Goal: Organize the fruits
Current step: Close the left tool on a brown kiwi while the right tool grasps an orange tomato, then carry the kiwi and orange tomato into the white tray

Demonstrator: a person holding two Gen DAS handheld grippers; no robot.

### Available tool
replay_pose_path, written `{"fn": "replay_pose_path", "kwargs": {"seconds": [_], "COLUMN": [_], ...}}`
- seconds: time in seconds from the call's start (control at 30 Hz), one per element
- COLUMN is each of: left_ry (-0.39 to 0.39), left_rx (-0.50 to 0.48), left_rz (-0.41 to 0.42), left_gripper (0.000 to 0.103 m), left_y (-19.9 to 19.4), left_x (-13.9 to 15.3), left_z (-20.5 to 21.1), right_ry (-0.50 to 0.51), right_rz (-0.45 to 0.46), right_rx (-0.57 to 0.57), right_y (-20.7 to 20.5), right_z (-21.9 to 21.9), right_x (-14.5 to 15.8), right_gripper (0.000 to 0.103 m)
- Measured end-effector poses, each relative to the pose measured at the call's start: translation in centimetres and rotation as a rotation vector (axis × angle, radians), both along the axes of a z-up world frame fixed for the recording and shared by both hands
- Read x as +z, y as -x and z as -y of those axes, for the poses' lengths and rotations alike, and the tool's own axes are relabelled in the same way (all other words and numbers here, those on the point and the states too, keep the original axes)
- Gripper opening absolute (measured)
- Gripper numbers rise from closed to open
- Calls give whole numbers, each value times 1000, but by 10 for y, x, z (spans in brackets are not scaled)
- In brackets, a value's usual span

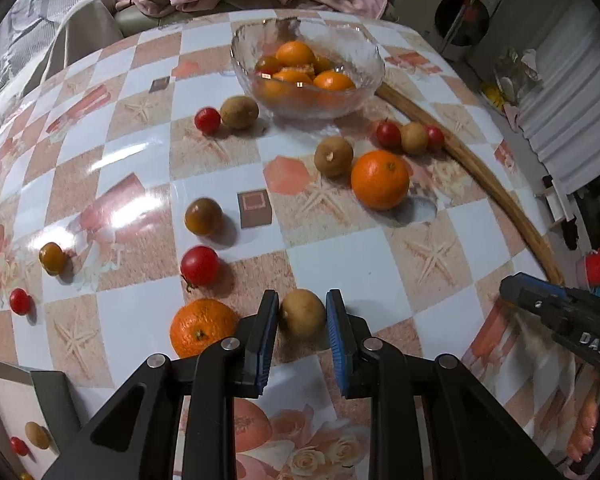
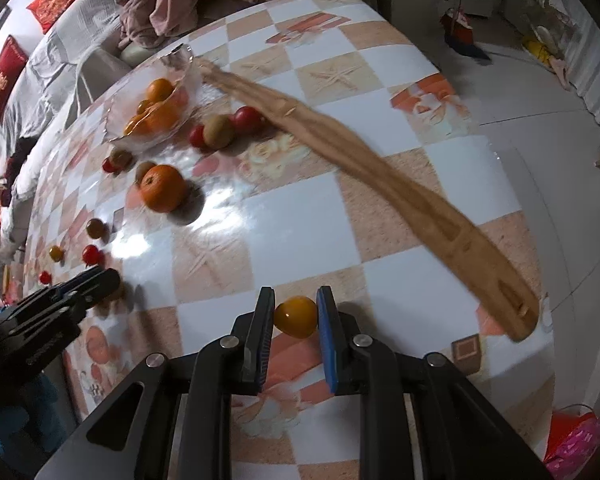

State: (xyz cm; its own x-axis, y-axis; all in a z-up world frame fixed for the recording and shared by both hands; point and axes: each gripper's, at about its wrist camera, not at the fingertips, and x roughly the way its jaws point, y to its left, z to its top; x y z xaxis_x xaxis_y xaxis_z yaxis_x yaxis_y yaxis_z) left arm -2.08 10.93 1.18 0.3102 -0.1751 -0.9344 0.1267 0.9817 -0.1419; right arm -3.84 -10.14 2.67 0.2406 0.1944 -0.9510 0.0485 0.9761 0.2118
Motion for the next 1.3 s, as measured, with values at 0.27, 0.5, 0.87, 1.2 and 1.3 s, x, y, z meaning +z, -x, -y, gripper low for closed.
{"fn": "replay_pose_path", "kwargs": {"seconds": [0.27, 0.5, 0.87, 1.2, 1.3], "left_ry": [-28, -27, -10, 12, 16], "left_rx": [-8, -2, 41, 138, 178], "left_rz": [22, 27, 51, 88, 91], "left_gripper": [26, 26, 26, 26, 26], "left_y": [3, 12, 29, 60, 73], "left_x": [-2, 12, 41, 65, 69], "left_z": [8, 10, -11, -65, -85], "right_ry": [-9, 3, 6, -8, -14], "right_rz": [-4, -9, -1, 17, 21], "right_rx": [23, 60, 119, 220, 264], "right_y": [6, 13, 18, 26, 30], "right_z": [-7, -14, -37, -91, -114], "right_x": [3, 10, 23, 39, 42], "right_gripper": [23, 23, 23, 23, 23]}}
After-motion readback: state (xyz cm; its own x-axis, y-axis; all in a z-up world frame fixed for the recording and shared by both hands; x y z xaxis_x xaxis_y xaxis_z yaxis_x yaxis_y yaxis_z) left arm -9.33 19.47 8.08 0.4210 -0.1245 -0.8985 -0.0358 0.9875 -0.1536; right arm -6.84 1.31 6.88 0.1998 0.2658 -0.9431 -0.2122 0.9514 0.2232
